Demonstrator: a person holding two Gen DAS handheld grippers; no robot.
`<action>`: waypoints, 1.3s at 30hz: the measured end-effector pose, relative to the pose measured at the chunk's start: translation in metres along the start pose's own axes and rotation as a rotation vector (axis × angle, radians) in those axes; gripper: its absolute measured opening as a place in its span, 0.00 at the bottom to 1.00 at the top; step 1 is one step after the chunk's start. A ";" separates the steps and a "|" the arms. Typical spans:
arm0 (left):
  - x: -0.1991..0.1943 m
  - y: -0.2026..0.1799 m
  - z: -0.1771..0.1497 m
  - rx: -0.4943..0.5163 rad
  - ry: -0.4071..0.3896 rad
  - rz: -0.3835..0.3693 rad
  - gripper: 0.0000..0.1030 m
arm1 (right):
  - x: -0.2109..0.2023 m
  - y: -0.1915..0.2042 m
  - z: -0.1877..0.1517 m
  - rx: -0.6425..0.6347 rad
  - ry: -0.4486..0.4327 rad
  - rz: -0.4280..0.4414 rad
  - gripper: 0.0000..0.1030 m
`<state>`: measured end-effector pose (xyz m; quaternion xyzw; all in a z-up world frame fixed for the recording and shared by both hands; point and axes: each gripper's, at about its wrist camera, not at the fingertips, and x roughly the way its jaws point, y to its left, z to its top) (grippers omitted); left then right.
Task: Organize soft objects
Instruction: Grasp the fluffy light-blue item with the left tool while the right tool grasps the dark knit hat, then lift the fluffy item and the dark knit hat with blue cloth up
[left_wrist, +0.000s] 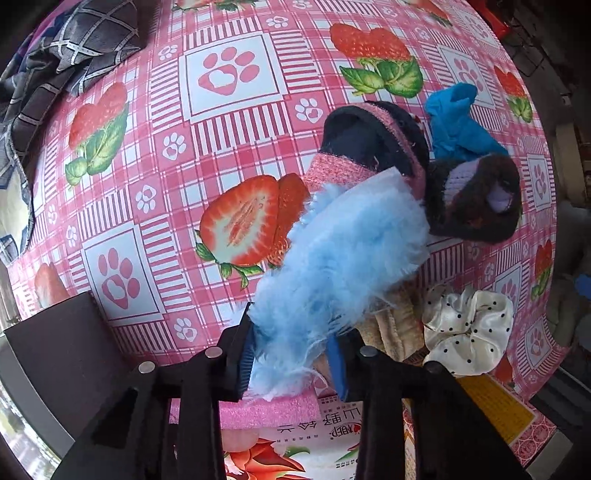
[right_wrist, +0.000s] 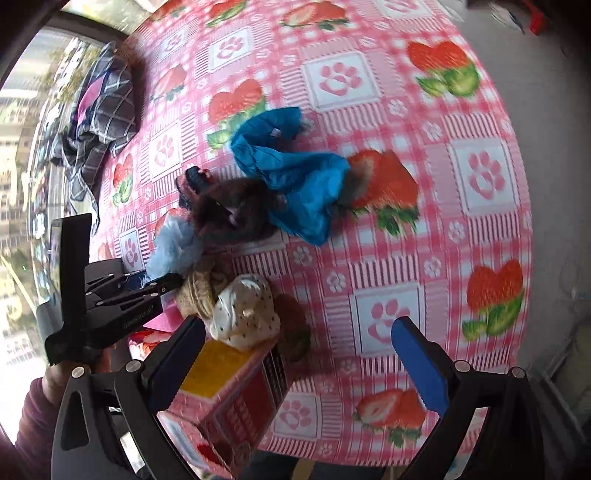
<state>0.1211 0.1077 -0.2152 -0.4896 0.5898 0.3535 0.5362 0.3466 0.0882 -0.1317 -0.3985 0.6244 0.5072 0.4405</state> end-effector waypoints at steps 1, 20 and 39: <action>-0.003 0.004 0.000 -0.021 -0.013 -0.009 0.33 | 0.002 0.005 0.004 -0.023 -0.003 -0.008 0.99; -0.068 0.031 -0.004 -0.153 -0.214 0.007 0.32 | 0.068 0.060 0.051 -0.190 0.004 -0.072 0.46; -0.124 0.007 -0.034 -0.170 -0.348 0.038 0.32 | -0.025 0.044 0.007 -0.107 -0.159 0.019 0.46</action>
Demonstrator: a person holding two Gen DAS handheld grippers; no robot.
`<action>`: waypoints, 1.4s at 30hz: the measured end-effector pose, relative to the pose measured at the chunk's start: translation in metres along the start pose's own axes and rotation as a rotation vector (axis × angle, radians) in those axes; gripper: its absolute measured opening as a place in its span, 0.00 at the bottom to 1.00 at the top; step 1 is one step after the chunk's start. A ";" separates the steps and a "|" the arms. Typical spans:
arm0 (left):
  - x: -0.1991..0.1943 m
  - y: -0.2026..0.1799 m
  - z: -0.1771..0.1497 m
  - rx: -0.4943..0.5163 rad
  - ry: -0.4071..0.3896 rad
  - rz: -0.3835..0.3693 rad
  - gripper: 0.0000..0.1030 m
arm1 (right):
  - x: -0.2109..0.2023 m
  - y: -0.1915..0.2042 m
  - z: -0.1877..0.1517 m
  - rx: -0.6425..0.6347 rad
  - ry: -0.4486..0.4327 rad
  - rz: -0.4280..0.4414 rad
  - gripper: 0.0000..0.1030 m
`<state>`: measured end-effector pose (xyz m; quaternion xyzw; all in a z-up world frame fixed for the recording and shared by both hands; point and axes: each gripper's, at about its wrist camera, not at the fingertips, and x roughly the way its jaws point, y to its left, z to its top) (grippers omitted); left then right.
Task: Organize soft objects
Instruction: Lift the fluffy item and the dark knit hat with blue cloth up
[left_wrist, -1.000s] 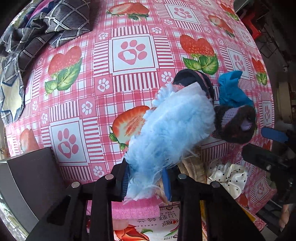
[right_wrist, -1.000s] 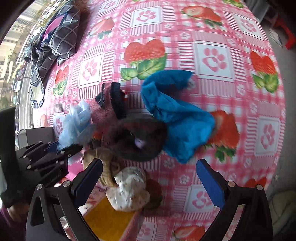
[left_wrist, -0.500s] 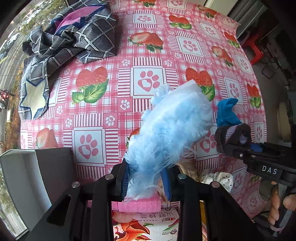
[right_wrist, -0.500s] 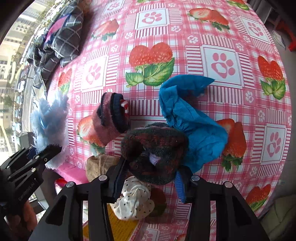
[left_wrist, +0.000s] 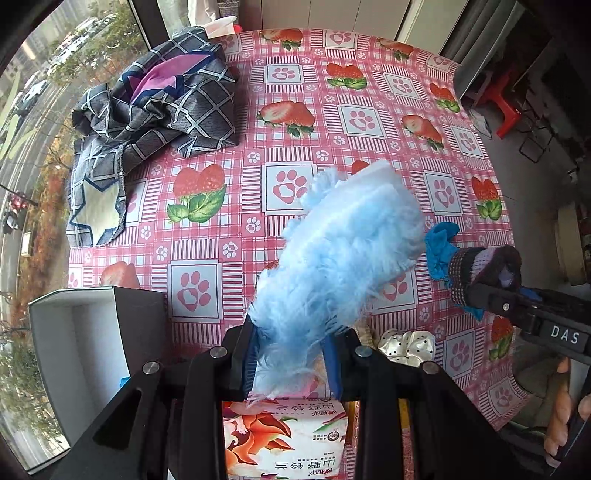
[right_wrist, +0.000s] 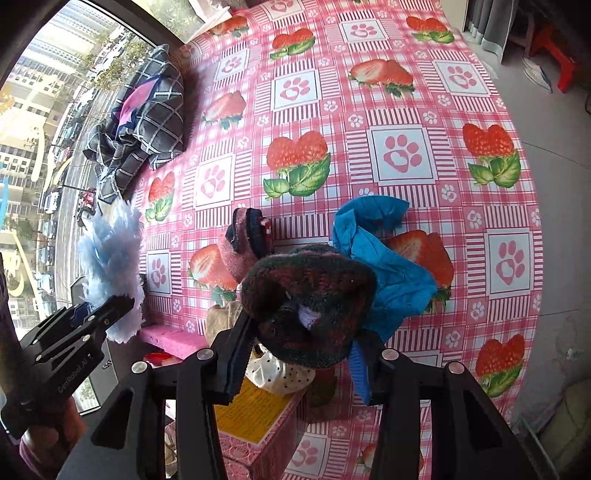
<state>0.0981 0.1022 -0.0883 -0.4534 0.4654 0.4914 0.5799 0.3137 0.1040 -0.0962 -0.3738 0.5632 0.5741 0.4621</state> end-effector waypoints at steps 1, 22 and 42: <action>-0.003 0.000 -0.001 0.000 -0.005 0.000 0.32 | -0.002 0.002 -0.001 0.004 -0.012 0.001 0.46; -0.055 0.021 -0.034 -0.022 -0.076 -0.022 0.32 | -0.079 0.029 -0.021 -0.001 -0.153 0.072 0.46; -0.071 0.037 -0.062 -0.022 -0.086 -0.046 0.32 | -0.128 0.050 -0.036 -0.048 -0.314 -0.071 0.45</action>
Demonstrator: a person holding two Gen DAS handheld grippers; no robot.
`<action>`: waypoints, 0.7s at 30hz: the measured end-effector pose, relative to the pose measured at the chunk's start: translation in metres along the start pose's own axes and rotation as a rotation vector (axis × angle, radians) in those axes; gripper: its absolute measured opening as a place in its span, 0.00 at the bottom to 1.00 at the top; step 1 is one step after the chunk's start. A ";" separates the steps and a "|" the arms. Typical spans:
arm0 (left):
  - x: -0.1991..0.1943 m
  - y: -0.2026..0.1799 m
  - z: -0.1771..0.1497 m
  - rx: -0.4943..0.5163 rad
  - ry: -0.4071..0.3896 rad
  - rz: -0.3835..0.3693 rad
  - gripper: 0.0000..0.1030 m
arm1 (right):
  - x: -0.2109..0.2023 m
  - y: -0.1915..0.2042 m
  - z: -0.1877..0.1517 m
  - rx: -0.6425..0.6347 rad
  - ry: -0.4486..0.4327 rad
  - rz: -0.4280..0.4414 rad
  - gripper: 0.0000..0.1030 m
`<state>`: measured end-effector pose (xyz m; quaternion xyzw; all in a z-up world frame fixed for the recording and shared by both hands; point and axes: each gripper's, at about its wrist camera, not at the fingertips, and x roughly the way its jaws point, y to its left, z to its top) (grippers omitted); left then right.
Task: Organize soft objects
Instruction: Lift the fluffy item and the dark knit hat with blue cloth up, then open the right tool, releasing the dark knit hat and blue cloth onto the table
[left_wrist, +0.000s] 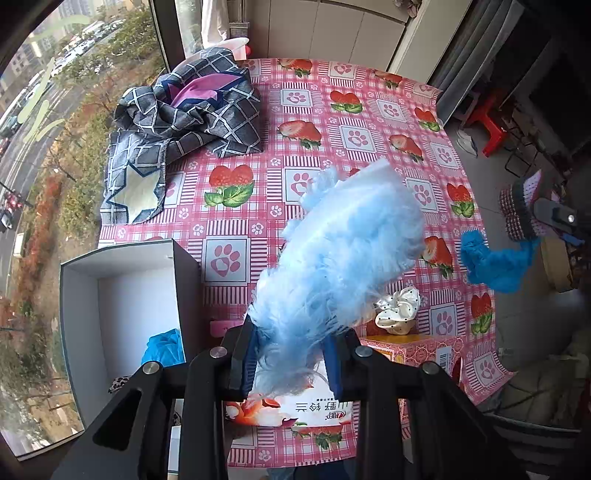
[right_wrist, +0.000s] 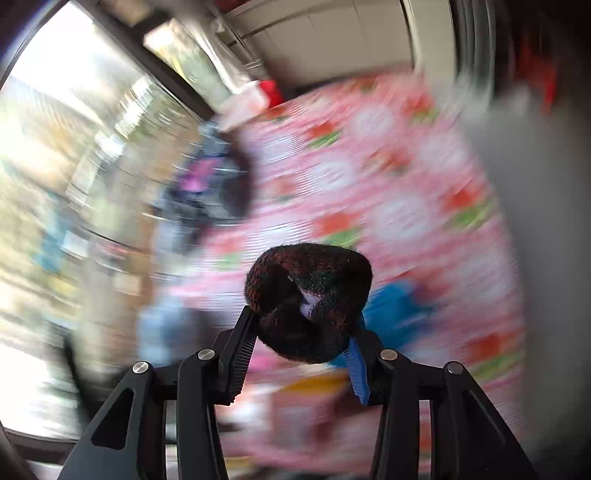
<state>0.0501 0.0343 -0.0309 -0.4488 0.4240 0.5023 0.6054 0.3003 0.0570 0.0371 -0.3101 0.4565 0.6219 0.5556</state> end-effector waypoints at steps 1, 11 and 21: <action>-0.001 0.000 0.000 0.004 -0.002 -0.002 0.32 | -0.003 0.002 -0.001 -0.013 -0.005 0.018 0.45; -0.011 -0.001 -0.002 0.012 -0.022 -0.011 0.32 | -0.023 -0.004 0.006 0.104 -0.003 0.282 0.44; -0.005 0.000 -0.008 0.028 0.007 -0.012 0.32 | 0.022 -0.020 -0.006 0.137 0.089 0.110 0.84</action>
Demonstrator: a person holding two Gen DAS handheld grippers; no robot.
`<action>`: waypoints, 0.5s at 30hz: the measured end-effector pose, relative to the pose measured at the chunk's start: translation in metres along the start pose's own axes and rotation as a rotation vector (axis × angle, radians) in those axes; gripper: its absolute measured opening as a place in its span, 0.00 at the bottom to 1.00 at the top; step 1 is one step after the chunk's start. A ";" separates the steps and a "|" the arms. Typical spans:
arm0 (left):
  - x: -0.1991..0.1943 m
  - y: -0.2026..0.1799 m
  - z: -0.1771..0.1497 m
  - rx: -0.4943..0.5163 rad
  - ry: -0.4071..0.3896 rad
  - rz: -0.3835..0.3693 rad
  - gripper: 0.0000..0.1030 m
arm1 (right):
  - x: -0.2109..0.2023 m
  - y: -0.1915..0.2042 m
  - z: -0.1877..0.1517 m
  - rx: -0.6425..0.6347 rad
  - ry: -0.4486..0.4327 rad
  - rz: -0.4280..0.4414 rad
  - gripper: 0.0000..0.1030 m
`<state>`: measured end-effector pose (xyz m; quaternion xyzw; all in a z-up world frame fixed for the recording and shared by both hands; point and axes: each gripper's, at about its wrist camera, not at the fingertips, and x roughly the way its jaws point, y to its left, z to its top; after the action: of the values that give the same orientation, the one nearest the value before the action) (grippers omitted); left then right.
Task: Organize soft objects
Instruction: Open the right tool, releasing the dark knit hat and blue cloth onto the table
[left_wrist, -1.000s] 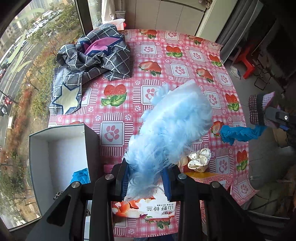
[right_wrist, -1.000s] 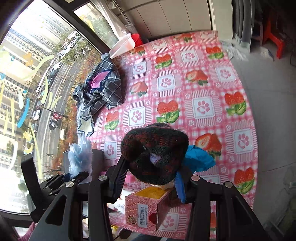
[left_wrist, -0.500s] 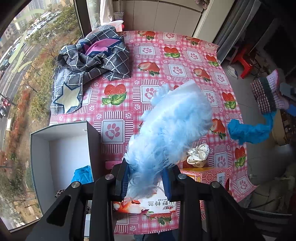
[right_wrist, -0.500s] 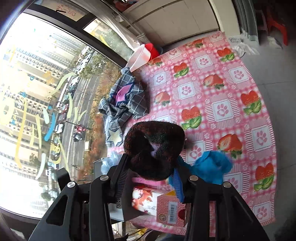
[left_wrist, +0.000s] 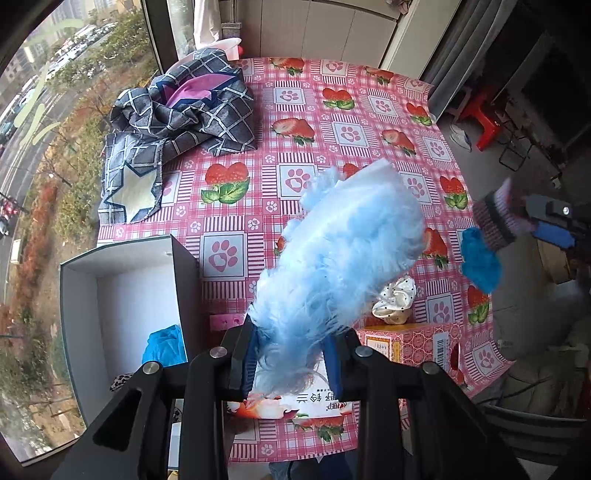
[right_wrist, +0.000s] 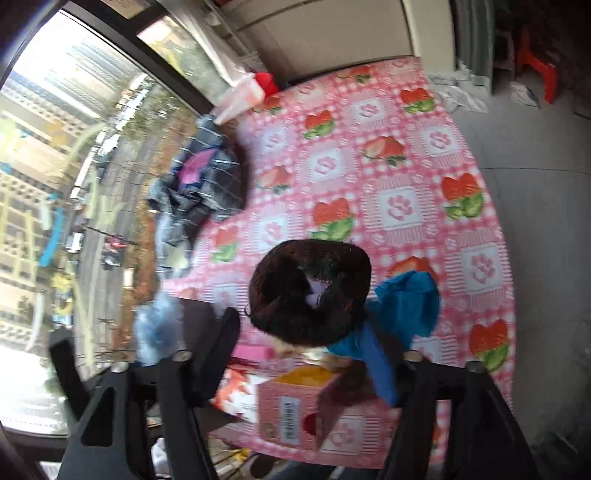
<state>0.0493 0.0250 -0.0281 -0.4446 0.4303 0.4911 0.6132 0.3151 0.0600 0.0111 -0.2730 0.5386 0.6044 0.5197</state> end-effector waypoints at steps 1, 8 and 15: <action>0.000 0.000 -0.001 0.003 0.000 0.000 0.32 | 0.005 -0.010 -0.003 0.027 0.005 -0.030 0.86; 0.009 0.000 -0.003 0.001 0.030 0.008 0.32 | 0.037 -0.084 -0.013 0.214 0.116 -0.144 0.86; 0.021 -0.009 -0.002 0.013 0.067 0.032 0.33 | 0.095 -0.106 -0.016 0.189 0.242 -0.211 0.86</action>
<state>0.0607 0.0264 -0.0481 -0.4498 0.4610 0.4829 0.5933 0.3798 0.0637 -0.1166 -0.3486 0.6200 0.4561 0.5348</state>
